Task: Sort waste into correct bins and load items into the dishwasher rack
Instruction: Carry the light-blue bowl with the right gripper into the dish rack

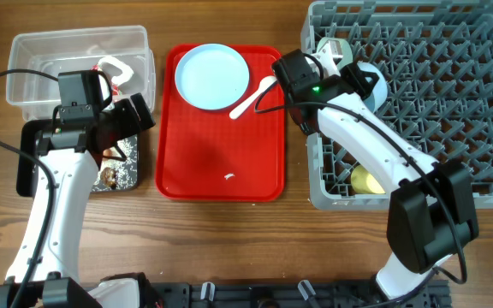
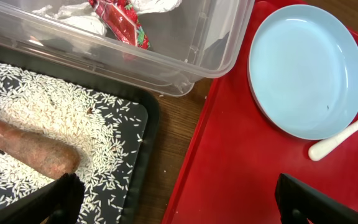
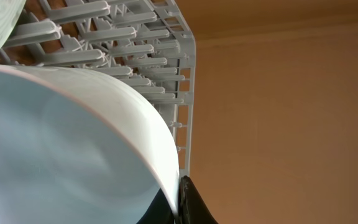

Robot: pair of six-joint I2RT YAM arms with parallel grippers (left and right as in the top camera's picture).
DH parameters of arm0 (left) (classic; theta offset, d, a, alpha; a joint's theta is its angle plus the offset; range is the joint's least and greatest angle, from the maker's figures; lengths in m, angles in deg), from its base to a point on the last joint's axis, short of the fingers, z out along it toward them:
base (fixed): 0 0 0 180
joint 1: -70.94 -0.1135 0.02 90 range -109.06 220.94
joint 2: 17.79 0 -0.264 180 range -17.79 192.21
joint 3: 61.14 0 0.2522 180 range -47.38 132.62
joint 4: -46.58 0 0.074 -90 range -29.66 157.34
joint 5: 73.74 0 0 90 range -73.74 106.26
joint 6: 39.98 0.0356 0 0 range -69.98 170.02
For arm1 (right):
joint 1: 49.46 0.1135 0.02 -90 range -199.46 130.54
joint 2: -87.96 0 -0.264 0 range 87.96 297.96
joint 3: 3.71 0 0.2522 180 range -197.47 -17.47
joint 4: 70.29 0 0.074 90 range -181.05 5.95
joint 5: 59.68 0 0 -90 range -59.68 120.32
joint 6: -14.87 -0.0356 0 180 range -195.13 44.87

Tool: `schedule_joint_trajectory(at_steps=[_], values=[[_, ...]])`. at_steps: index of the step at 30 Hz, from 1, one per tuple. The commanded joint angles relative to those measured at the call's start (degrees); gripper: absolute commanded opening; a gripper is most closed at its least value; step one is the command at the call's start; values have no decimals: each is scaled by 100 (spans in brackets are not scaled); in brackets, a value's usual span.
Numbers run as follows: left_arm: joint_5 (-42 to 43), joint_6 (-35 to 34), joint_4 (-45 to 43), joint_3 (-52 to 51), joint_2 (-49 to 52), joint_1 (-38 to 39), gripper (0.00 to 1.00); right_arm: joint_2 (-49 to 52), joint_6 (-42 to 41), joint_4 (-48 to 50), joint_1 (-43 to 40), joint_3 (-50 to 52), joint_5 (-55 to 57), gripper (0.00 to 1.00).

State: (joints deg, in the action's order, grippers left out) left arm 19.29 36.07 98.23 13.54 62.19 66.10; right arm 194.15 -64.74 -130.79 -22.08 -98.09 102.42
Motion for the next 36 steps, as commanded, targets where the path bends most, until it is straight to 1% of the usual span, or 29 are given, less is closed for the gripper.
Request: schedule_joint_trajectory(at_steps=[1,8,14,23,24,25,28,31,34,36], values=[[-33,68,-15,48,-26,-20,100,109,17,66,-173,48,-13,4],[-33,68,-15,48,-26,-22,100,109,15,72,-367,48,-48,4],[-33,68,-15,48,-26,-20,100,109,15,-72,-227,48,-942,4],[-33,68,-15,48,-26,-20,100,109,15,-136,-48,48,-1054,5],[-33,68,-15,48,-26,-20,100,109,15,-162,-48,48,-1110,8],[-33,68,-15,48,-26,-20,100,109,13,-238,-48,48,-1191,13],[-33,68,-15,48,-26,-20,100,109,13,-492,-20,48,-1362,18],[-33,68,-15,48,-26,-20,100,109,13,-686,61,48,-1436,32],[-33,68,-15,48,-26,-20,100,107,15,-815,201,48,-1434,61],[-33,68,-15,48,-26,-20,100,107,15,-826,315,48,-1432,77]])
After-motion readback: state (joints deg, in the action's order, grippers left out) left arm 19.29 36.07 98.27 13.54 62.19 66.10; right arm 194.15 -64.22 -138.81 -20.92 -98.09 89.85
